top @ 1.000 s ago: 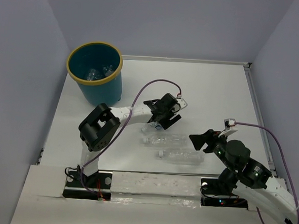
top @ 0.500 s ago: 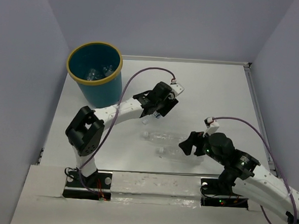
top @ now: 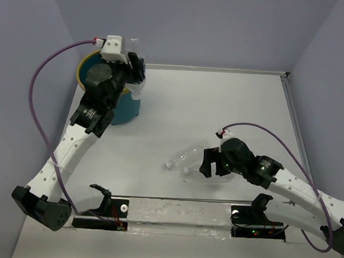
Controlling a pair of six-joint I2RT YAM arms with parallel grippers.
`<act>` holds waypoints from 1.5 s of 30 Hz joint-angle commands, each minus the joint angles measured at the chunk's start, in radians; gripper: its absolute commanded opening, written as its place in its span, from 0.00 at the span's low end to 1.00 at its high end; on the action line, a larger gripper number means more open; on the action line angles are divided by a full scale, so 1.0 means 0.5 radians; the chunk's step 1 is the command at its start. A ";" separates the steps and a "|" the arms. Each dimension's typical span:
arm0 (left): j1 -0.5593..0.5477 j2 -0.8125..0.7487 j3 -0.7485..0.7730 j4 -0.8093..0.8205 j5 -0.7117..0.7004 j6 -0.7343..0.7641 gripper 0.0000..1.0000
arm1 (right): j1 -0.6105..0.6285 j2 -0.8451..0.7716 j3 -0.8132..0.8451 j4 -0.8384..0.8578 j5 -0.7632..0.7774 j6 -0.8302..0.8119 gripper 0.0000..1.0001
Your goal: Put the plastic bottles in the bin
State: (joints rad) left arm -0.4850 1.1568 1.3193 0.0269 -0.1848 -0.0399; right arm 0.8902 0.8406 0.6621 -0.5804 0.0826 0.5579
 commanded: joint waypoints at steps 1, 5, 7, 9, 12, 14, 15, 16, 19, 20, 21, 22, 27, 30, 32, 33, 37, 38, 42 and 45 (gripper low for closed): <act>0.316 -0.065 0.030 0.097 -0.078 -0.273 0.48 | -0.004 0.272 0.283 -0.320 0.101 -0.180 0.93; 0.598 -0.050 0.006 0.142 -0.170 -0.420 0.48 | -0.004 0.527 0.418 -0.358 0.049 -0.232 0.95; 0.709 -0.013 -0.006 0.176 -0.189 -0.512 0.48 | -0.004 0.592 0.501 -0.376 0.101 -0.235 0.95; 0.767 0.015 -0.031 0.243 -0.219 -0.546 0.48 | -0.004 0.669 0.541 -0.382 0.120 -0.251 0.96; 0.826 0.085 -0.040 0.320 -0.280 -0.601 0.48 | -0.004 0.748 0.599 -0.404 0.187 -0.251 0.98; 0.826 0.137 -0.034 0.354 -0.360 -0.598 0.54 | -0.004 0.773 0.627 -0.416 0.267 -0.205 0.99; 0.829 0.153 -0.031 0.388 -0.388 -0.598 0.60 | -0.004 0.776 0.627 -0.374 0.319 -0.189 1.00; 0.832 0.174 -0.031 0.400 -0.422 -0.598 0.68 | -0.004 0.770 0.624 -0.337 0.371 -0.168 1.00; 0.832 0.190 -0.003 0.434 -0.440 -0.595 0.95 | -0.004 0.761 0.609 -0.104 0.341 -0.055 1.00; 0.835 0.184 0.000 0.437 -0.437 -0.595 0.99 | -0.004 0.761 0.597 -0.030 0.335 -0.015 1.00; 0.832 0.181 0.009 0.431 -0.434 -0.598 0.99 | -0.004 0.767 0.563 0.128 0.326 0.058 1.00; 0.835 0.165 0.006 0.431 -0.398 -0.604 0.99 | -0.004 0.776 0.541 0.209 0.329 0.087 1.00; 0.826 -0.089 -0.166 0.501 -0.110 -0.712 0.99 | -0.004 1.015 0.544 0.494 0.473 0.206 1.00; 0.783 -0.273 -0.279 0.483 0.124 -0.773 0.99 | -0.004 1.135 0.578 0.620 0.574 0.255 1.00; 0.713 -0.432 -0.401 0.446 0.289 -0.779 0.99 | -0.004 1.245 0.605 0.673 0.672 0.292 1.00; 0.688 -0.482 -0.442 0.431 0.342 -0.788 0.99 | -0.004 1.282 0.615 0.673 0.688 0.292 0.99; 0.608 -0.715 -0.662 0.318 0.727 -0.801 0.99 | -0.022 1.521 0.710 0.743 0.615 0.308 0.95; 0.602 -0.806 -0.708 0.302 0.792 -0.786 0.99 | -0.022 1.552 0.722 0.762 0.593 0.317 0.94; 0.599 -1.064 -0.957 0.158 1.019 -0.706 0.99 | -0.022 1.666 0.744 0.921 0.519 0.393 0.86; 0.599 -1.163 -1.083 0.030 1.084 -0.635 0.99 | -0.022 1.709 0.722 1.038 0.540 0.445 0.80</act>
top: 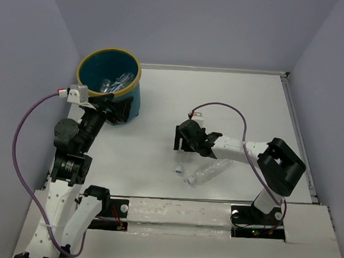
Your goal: Put the plastic bottles in the bin
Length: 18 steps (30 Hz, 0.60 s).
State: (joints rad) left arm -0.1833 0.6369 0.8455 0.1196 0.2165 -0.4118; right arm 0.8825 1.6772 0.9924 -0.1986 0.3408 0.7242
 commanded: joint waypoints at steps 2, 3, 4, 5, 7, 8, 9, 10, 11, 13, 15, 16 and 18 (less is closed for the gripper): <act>-0.005 -0.193 -0.209 -0.224 0.279 0.139 0.99 | -0.007 0.085 0.089 0.287 0.048 0.134 0.77; -0.005 -0.215 -0.234 -0.257 0.282 0.161 0.99 | -0.007 0.097 0.101 0.290 0.052 0.138 0.76; -0.005 -0.255 -0.255 -0.297 0.297 0.170 0.99 | -0.007 0.106 0.120 0.299 0.055 0.141 0.71; -0.005 -0.273 -0.298 -0.310 0.300 0.179 0.99 | -0.007 0.115 0.129 0.305 0.061 0.138 0.69; -0.005 -0.319 -0.338 -0.343 0.264 0.198 0.99 | -0.007 0.103 0.138 0.323 0.073 0.132 0.57; -0.005 -0.332 -0.350 -0.356 0.239 0.213 0.99 | -0.007 0.082 0.141 0.342 0.073 0.119 0.54; -0.005 -0.347 -0.372 -0.377 0.215 0.222 0.99 | -0.007 0.054 0.150 0.369 0.073 0.086 0.52; -0.005 -0.372 -0.378 -0.386 0.154 0.231 0.99 | -0.007 -0.013 0.163 0.373 0.064 0.058 0.49; -0.005 -0.387 -0.375 -0.396 0.132 0.238 0.99 | -0.007 -0.056 0.199 0.409 0.061 -0.006 0.48; -0.005 -0.442 -0.366 -0.411 0.062 0.241 0.99 | -0.007 -0.163 0.273 0.446 0.015 -0.098 0.48; -0.005 -0.497 -0.363 -0.423 -0.040 0.225 0.99 | -0.007 -0.222 0.432 0.480 -0.034 -0.239 0.47; -0.002 -0.522 -0.360 -0.472 -0.174 0.216 0.99 | -0.007 -0.240 0.497 0.495 -0.059 -0.282 0.44; -0.002 -0.553 -0.363 -0.564 -0.310 0.170 0.99 | -0.007 -0.246 0.723 0.544 -0.099 -0.395 0.43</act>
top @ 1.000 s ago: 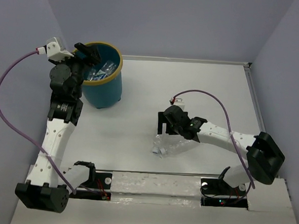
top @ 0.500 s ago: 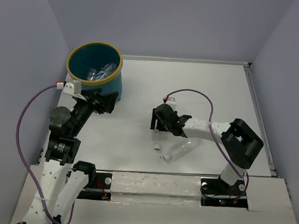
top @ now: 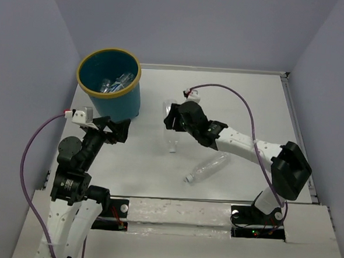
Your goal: Put the plastic bottles in the bin
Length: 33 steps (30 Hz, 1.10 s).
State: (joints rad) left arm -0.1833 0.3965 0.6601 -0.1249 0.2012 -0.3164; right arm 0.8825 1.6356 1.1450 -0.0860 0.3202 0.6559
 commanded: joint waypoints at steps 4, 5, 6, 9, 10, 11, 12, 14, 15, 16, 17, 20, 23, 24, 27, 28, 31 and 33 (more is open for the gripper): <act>-0.038 -0.066 -0.007 -0.121 -0.430 -0.121 0.97 | -0.007 0.011 0.774 0.451 -0.134 -0.431 0.42; -0.047 -0.057 -0.010 -0.127 -0.460 -0.155 0.97 | -0.007 0.072 0.975 0.479 -0.198 -0.462 0.42; -0.057 -0.048 -0.016 -0.137 -0.452 -0.189 0.97 | -0.007 0.137 1.075 0.515 -0.238 -0.495 0.42; -0.066 -0.026 -0.056 -0.158 -0.268 -0.351 0.97 | -0.007 0.431 1.446 0.745 -0.370 -0.615 0.42; -0.069 -0.017 -0.084 -0.164 -0.146 -0.431 0.97 | -0.007 0.584 1.647 0.843 -0.425 -0.658 0.42; -0.069 -0.020 -0.099 -0.170 -0.081 -0.468 0.97 | -0.007 0.664 1.649 0.877 -0.438 -0.674 0.42; -0.069 -0.023 -0.145 -0.164 -0.014 -0.502 0.97 | -0.007 0.820 1.853 0.944 -0.447 -0.686 0.42; -0.069 -0.032 -0.234 -0.152 0.216 -0.579 0.97 | -0.007 0.986 2.182 1.021 -0.463 -0.713 0.42; -0.069 -0.035 -0.262 -0.119 0.302 -0.597 0.98 | -0.007 1.069 2.295 1.043 -0.460 -0.717 0.42; -0.069 -0.035 -0.289 -0.100 0.394 -0.622 0.98 | -0.007 1.152 2.403 1.074 -0.444 -0.720 0.42; -0.072 -0.038 -0.311 -0.088 0.538 -0.674 0.98 | -0.007 1.326 2.516 1.107 -0.435 -0.732 0.42; -0.078 -0.054 -0.363 -0.054 0.690 -0.702 0.99 | -0.007 1.597 2.943 1.245 -0.371 -0.769 0.41; -0.112 -0.054 -0.363 -0.075 0.702 -0.693 0.99 | -0.007 1.840 3.107 1.457 -0.251 -0.839 0.41; -0.118 -0.051 -0.366 -0.078 0.708 -0.689 0.99 | -0.007 1.840 3.088 1.470 -0.245 -0.845 0.40; -0.133 -0.051 -0.391 -0.078 0.708 -0.668 0.99 | -0.007 1.800 2.892 1.503 -0.294 -0.855 0.42; -0.137 -0.051 -0.400 -0.084 0.699 -0.665 0.99 | -0.007 1.797 2.871 1.485 -0.315 -0.855 0.46; -0.137 -0.054 -0.412 -0.072 0.702 -0.665 0.99 | 0.011 1.755 2.879 1.299 -0.422 -0.864 0.83; -0.140 -0.060 -0.406 -0.063 0.690 -0.662 0.99 | 0.063 1.687 2.825 1.197 -0.438 -0.904 0.86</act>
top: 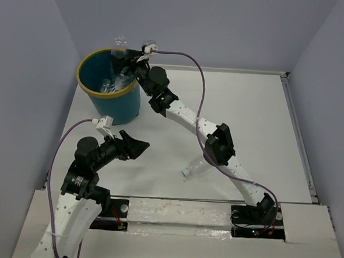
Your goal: Put the plastic bottles in the bin
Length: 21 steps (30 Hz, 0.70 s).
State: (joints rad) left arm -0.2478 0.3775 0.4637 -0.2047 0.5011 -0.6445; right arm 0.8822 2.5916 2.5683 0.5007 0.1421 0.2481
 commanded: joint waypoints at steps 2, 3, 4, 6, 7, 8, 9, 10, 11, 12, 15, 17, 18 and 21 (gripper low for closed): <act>-0.014 0.003 -0.004 0.106 0.090 0.000 0.99 | 0.082 -0.396 -0.153 0.039 -0.094 -0.104 0.88; -0.017 0.024 0.020 0.112 0.093 0.019 0.99 | 0.083 -0.461 -0.291 0.048 -0.115 -0.094 0.88; -0.023 0.049 0.036 0.115 0.102 0.031 0.99 | 0.083 -0.519 -0.350 0.033 -0.131 -0.082 0.89; -0.078 0.141 0.097 0.127 0.099 0.083 0.99 | 0.083 -0.718 -0.488 0.011 -0.146 -0.058 0.89; -0.112 0.174 0.119 0.145 0.063 0.089 0.99 | 0.083 -0.795 -0.683 0.008 -0.143 -0.048 0.89; -0.206 0.235 0.137 0.155 0.029 0.102 0.99 | 0.083 -0.981 -0.800 0.008 -0.134 -0.051 0.88; -0.268 0.266 0.158 0.173 -0.005 0.105 0.99 | 0.083 -1.089 -0.938 0.005 -0.110 -0.039 0.87; -0.338 0.337 0.195 0.228 -0.105 0.099 0.99 | 0.083 -1.209 -1.252 0.014 -0.070 -0.027 0.84; -0.421 0.386 0.214 0.259 -0.170 0.093 0.99 | 0.083 -1.335 -1.423 0.014 0.013 -0.006 0.82; -0.619 0.435 0.259 0.314 -0.320 0.089 0.99 | 0.083 -1.600 -1.764 0.011 0.062 0.013 0.81; -0.973 0.674 0.364 0.369 -0.627 0.105 0.99 | 0.083 -2.028 -2.282 -0.084 0.329 0.047 0.81; -1.292 0.880 0.419 0.394 -0.925 0.144 0.99 | 0.031 -2.460 -2.616 -0.182 0.461 0.114 0.81; -1.378 0.944 0.447 0.394 -0.977 0.169 0.99 | 0.006 -2.598 -2.931 -0.237 0.571 0.154 0.81; -1.599 1.235 0.606 0.516 -1.146 0.365 0.99 | -0.159 -3.142 -3.444 -0.622 0.682 0.420 0.81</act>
State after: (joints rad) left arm -0.9501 0.8677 0.6731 -0.0444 0.1219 -0.5777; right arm 0.8837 1.2419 1.1202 0.3908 0.3080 0.3130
